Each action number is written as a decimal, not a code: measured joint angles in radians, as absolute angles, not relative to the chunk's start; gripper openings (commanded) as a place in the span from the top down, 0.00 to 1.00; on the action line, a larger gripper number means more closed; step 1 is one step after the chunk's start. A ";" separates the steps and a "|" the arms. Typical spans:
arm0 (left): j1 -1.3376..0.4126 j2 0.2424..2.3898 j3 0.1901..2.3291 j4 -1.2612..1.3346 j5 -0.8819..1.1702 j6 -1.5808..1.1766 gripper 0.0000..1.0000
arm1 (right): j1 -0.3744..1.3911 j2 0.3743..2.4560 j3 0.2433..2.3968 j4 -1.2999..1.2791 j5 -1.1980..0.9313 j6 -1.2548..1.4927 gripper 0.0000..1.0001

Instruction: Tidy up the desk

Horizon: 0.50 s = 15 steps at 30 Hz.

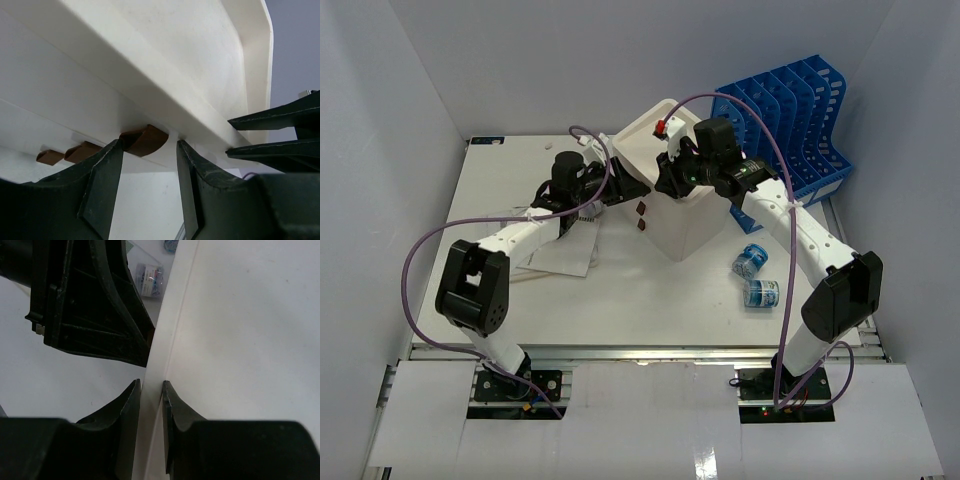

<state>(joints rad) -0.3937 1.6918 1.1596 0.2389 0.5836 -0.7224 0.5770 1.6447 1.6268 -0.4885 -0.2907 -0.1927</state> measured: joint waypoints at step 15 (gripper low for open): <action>-0.399 1.554 1.007 0.271 0.565 -0.560 0.13 | 0.596 1.644 1.637 -0.525 -0.336 -0.269 0.21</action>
<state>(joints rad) -0.3988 1.5535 1.0070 0.2706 0.5655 -0.5602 0.5960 1.6440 1.6370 -0.5254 -0.3355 -0.2694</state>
